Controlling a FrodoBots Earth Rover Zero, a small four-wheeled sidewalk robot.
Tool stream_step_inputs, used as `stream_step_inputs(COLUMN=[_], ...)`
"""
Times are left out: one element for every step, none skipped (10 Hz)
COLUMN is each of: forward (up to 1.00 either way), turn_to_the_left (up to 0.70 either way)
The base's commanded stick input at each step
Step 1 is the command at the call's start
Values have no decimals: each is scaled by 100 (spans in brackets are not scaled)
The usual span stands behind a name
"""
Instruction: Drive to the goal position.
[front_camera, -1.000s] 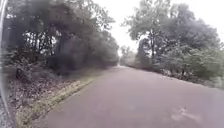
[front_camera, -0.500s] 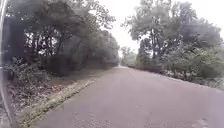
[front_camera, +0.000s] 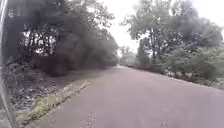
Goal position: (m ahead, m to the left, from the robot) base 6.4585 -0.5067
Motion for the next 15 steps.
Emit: stream_step_inputs(forward=[70,70,70,70,70,70,70,70,70,70,70,70,70,70,70], turn_to_the_left=[-7,0,0,0,0,0,0,0,0,0,0,0,0,0,0])
